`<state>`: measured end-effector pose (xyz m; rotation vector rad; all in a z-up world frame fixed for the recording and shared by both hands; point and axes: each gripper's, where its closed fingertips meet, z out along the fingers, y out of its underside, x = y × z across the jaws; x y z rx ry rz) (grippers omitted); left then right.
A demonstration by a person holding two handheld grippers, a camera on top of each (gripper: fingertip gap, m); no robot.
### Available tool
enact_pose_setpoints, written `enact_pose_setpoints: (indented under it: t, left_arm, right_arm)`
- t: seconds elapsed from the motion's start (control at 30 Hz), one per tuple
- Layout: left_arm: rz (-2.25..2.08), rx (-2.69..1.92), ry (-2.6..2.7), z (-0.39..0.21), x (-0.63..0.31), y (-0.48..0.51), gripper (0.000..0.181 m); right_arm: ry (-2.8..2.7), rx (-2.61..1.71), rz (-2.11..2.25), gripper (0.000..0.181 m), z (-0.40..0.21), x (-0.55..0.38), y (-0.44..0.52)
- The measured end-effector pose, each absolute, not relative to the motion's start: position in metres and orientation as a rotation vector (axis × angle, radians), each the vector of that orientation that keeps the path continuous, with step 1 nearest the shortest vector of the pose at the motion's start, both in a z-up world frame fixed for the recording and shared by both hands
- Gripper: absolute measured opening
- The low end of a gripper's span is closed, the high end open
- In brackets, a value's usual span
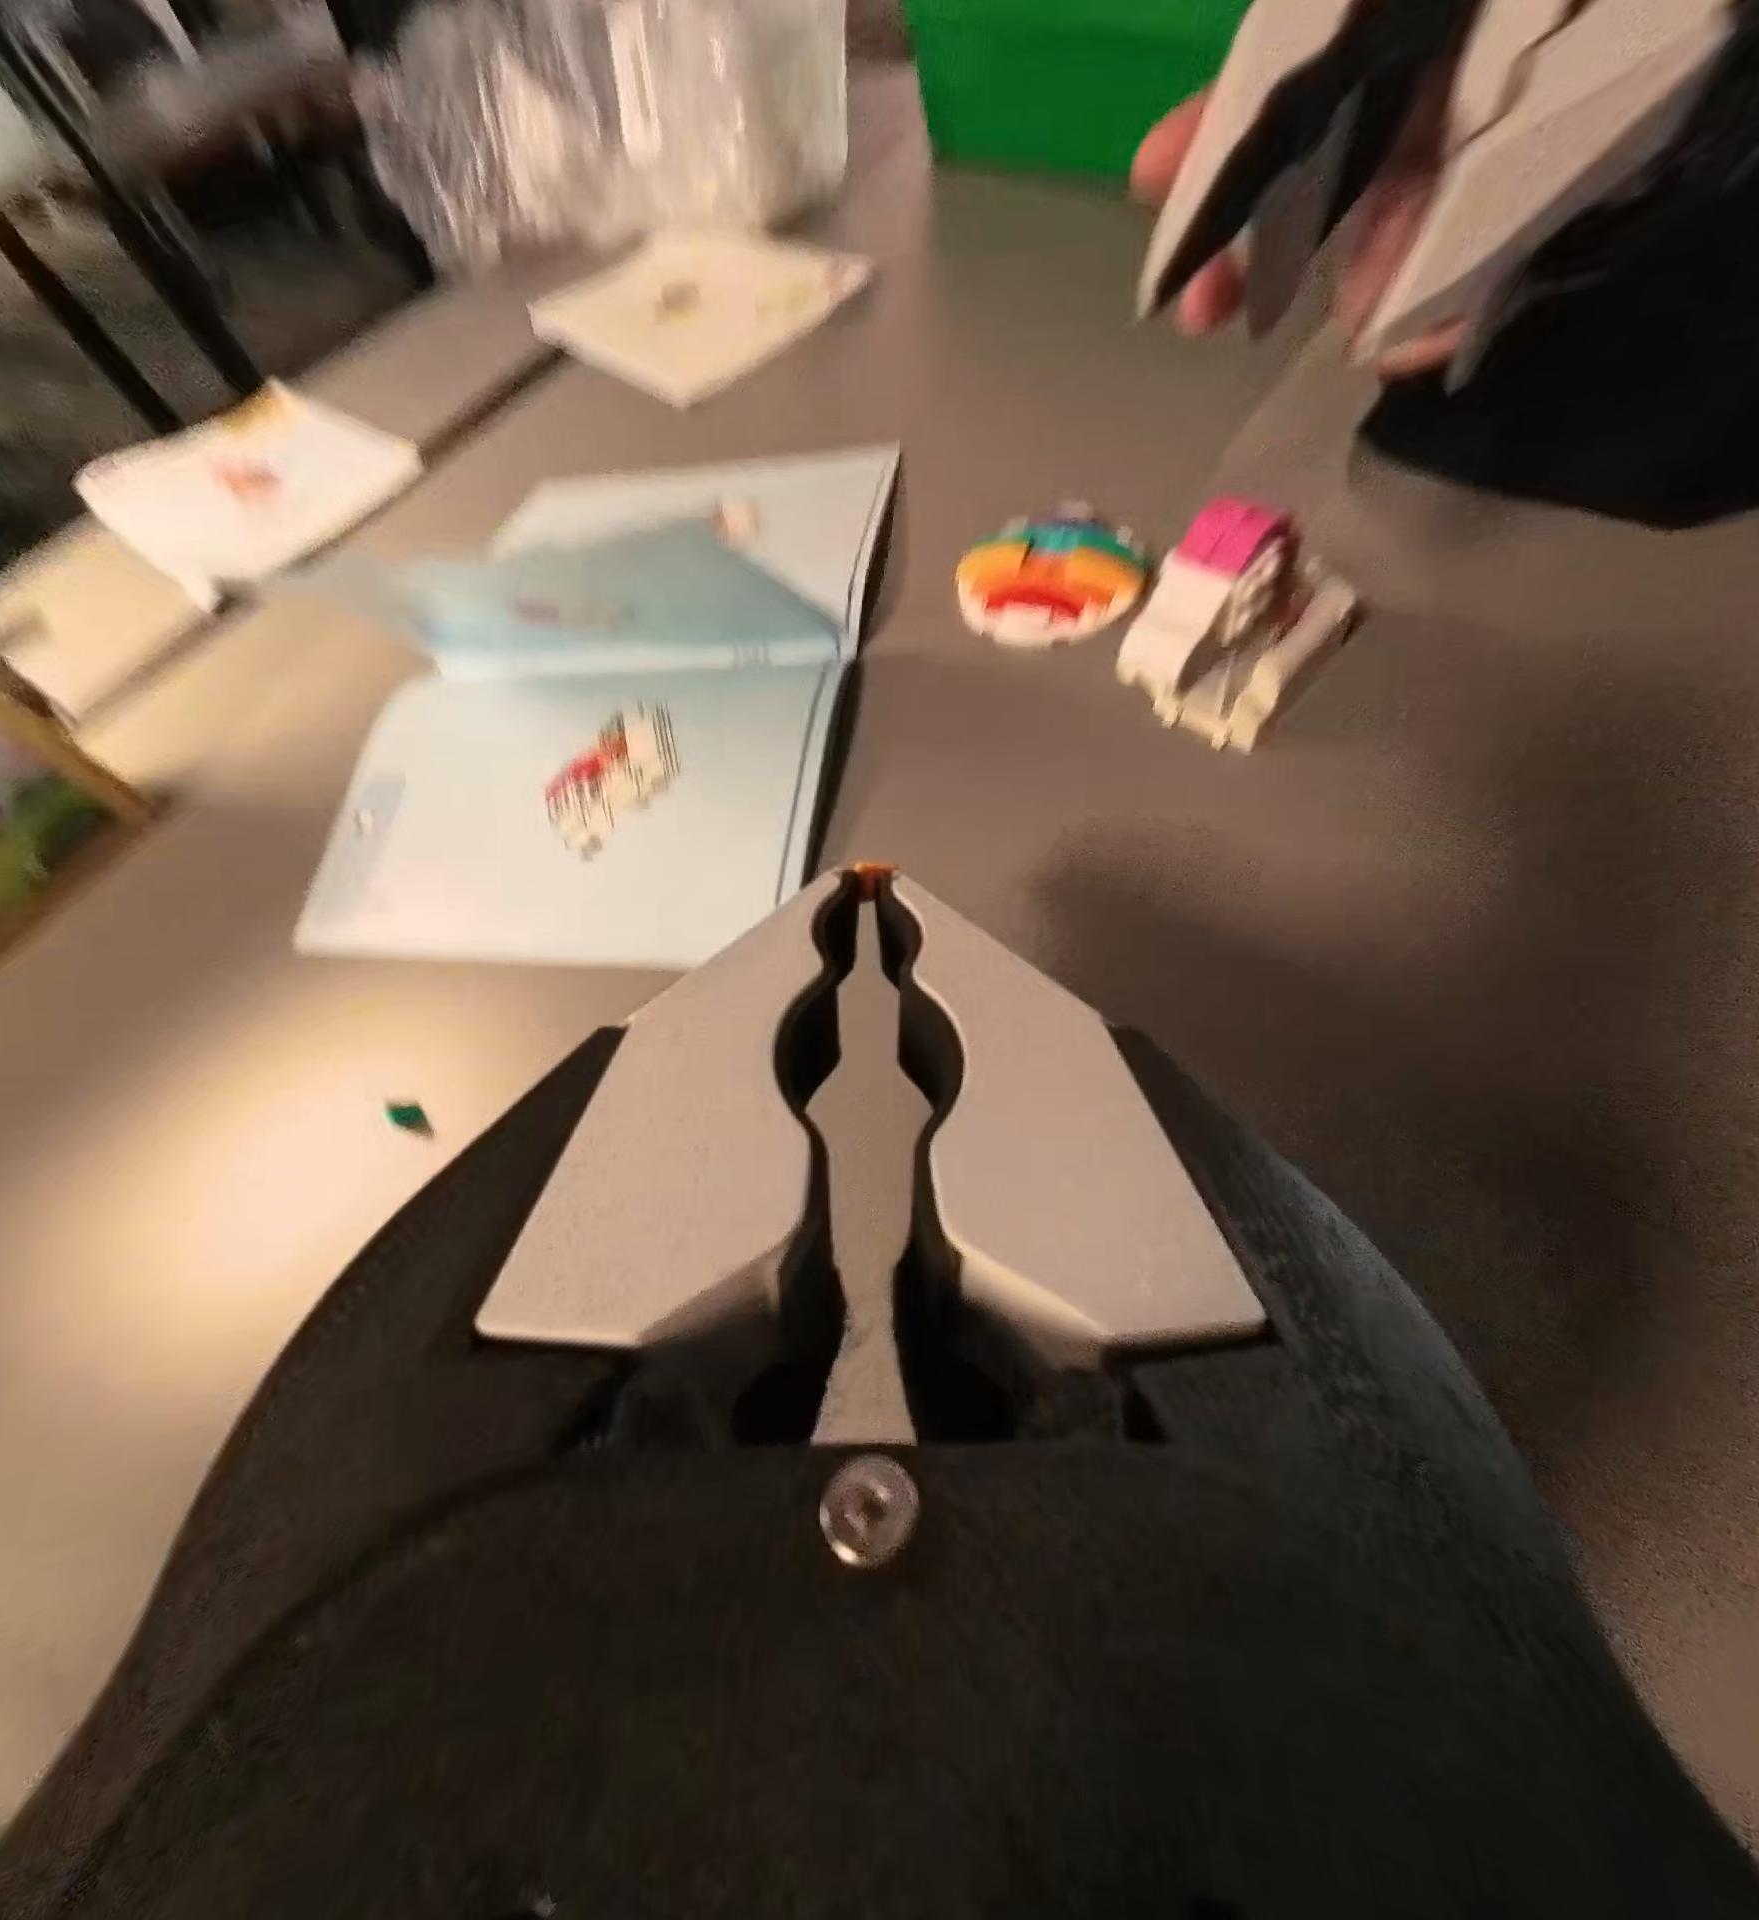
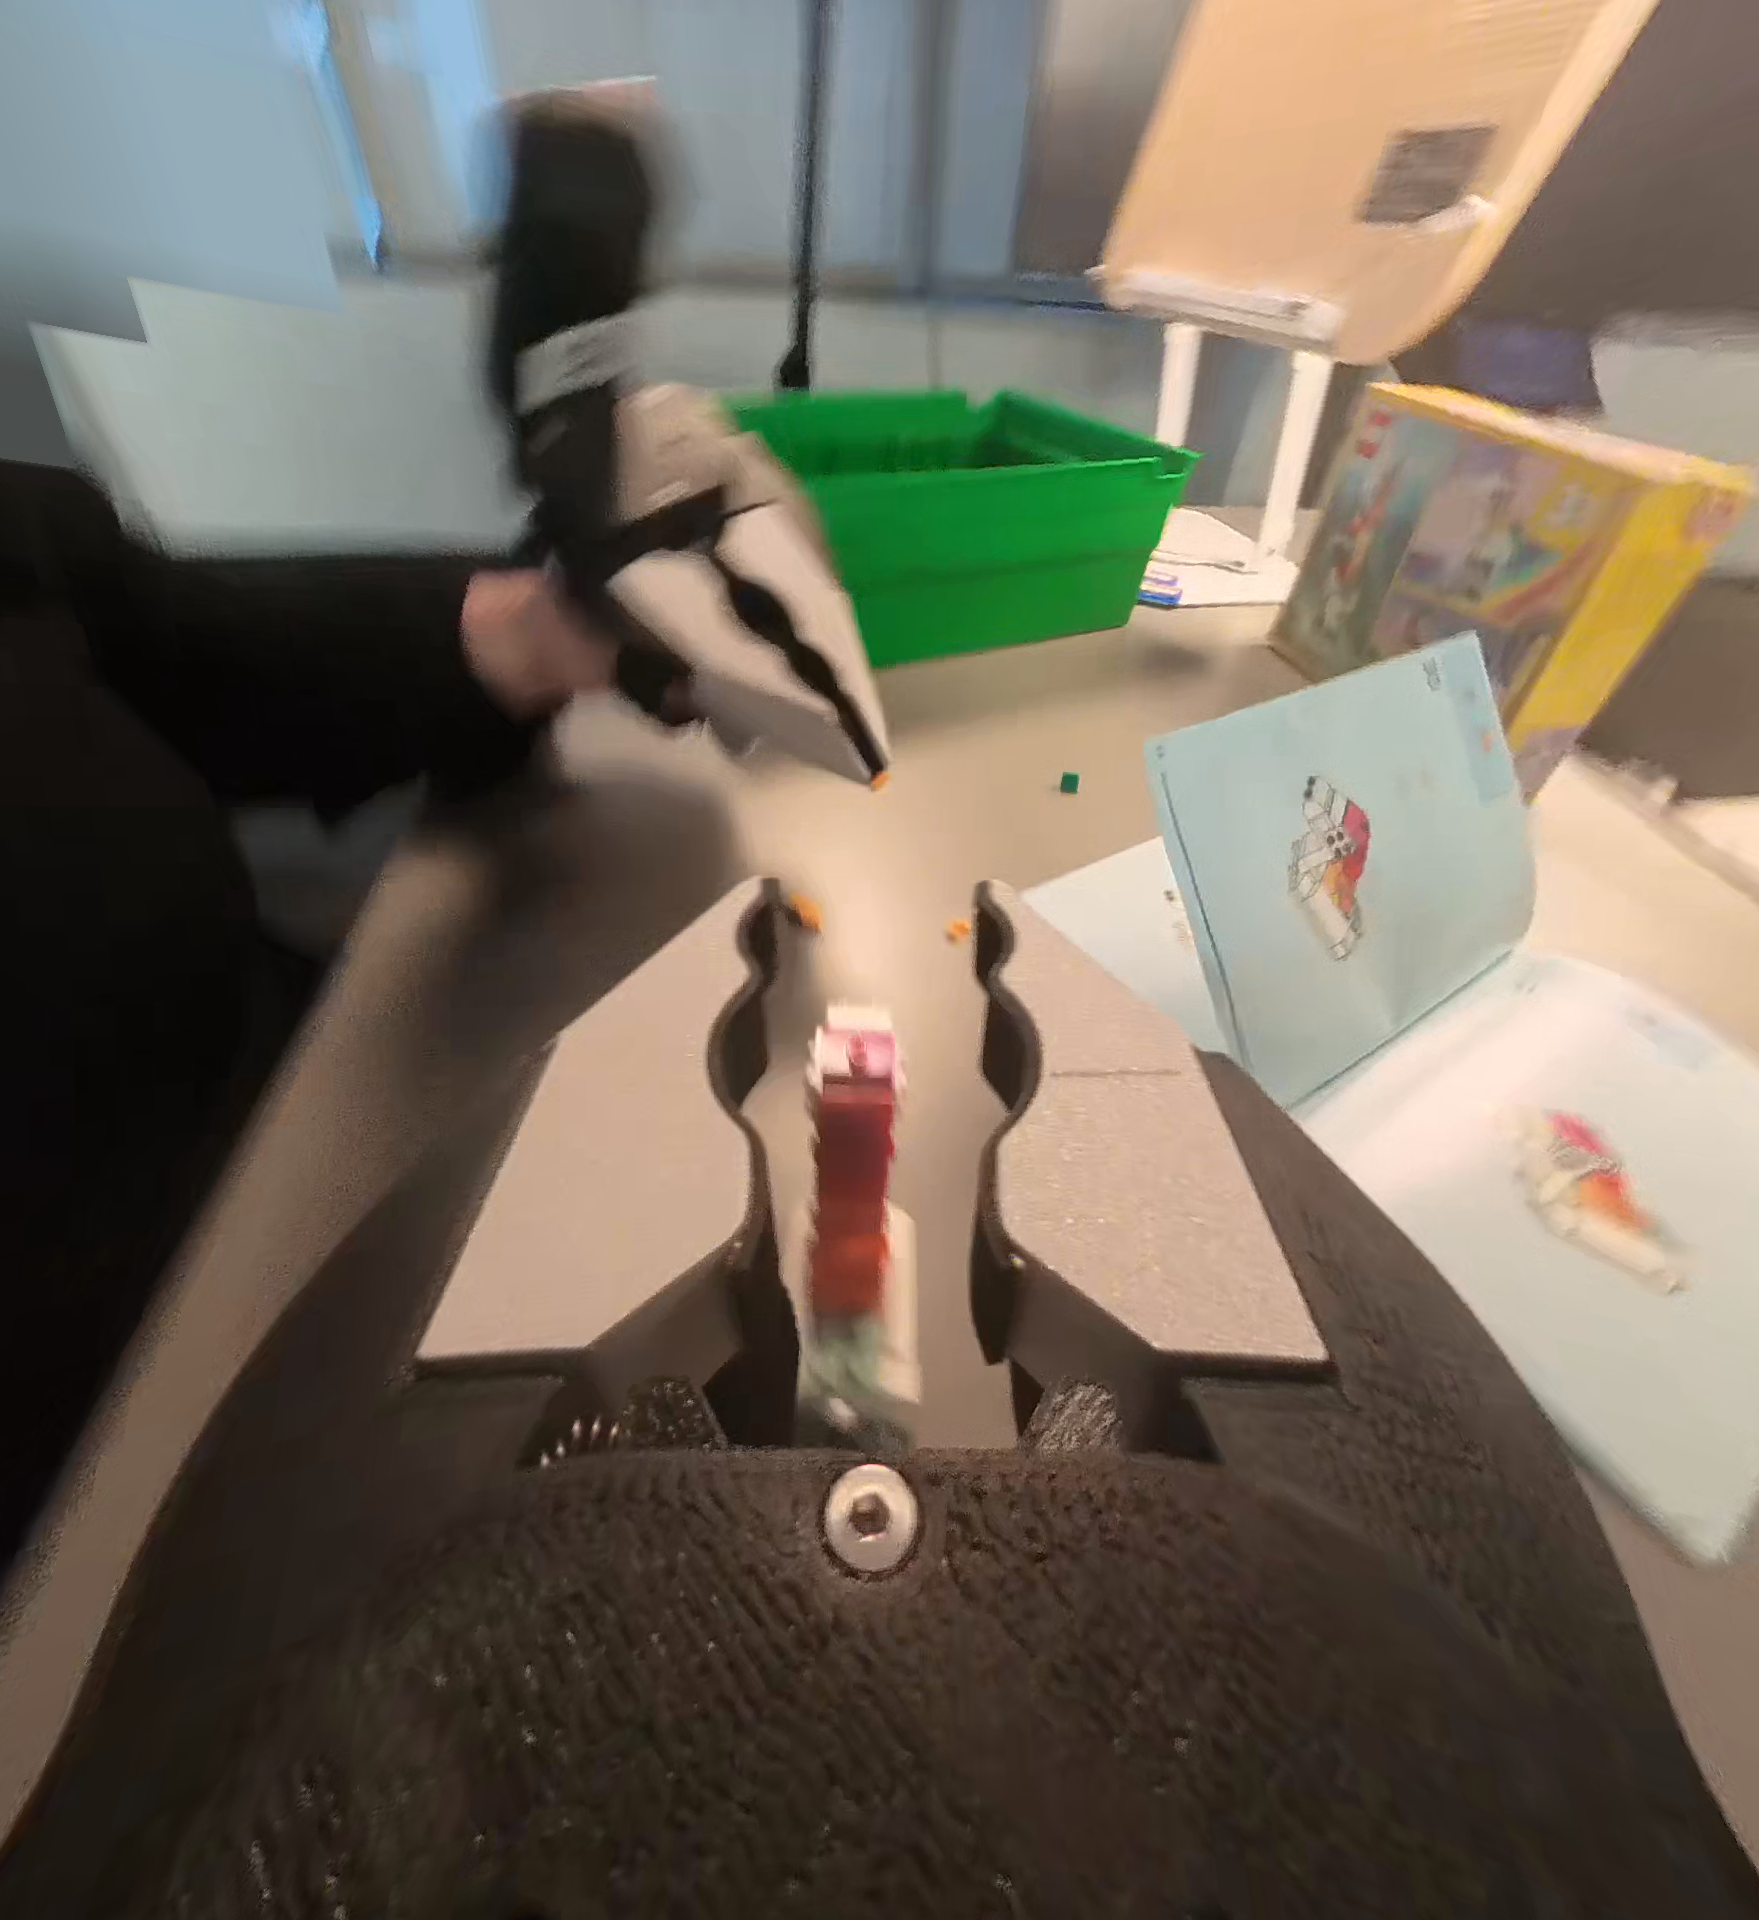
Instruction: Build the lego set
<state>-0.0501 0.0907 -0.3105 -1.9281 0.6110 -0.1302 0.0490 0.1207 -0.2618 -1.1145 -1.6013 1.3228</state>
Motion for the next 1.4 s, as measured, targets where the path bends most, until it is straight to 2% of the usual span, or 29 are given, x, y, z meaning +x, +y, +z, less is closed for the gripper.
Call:
enact_pose_setpoints:
  t: [0.2, 0.6, 1.07, 1.4]
  left_arm:
    - [0.108, -1.609, 0.822, -0.266, 0.007, 0.09, 0.001]
    - [0.328, -1.418, 1.002, -0.26, 0.052, 0.091, 0.002]
    - [0.4, -1.369, 1.044, -0.264, 0.057, 0.09, 0.001]
    - [0.32, -1.454, 0.995, -0.272, 0.051, 0.1, 0.004]
  right_arm:
    - [-1.543, -1.225, 1.552, 0.018, -0.247, 0.047, 0.104]
    - [-1.599, -1.237, 1.607, 0.001, -0.252, 0.047, 0.088]
    - [-1.636, -1.293, 1.701, 0.0, -0.258, 0.051, 0.085]
    - [-1.636, -1.293, 1.594, 0.0, -0.268, 0.047, 0.098]
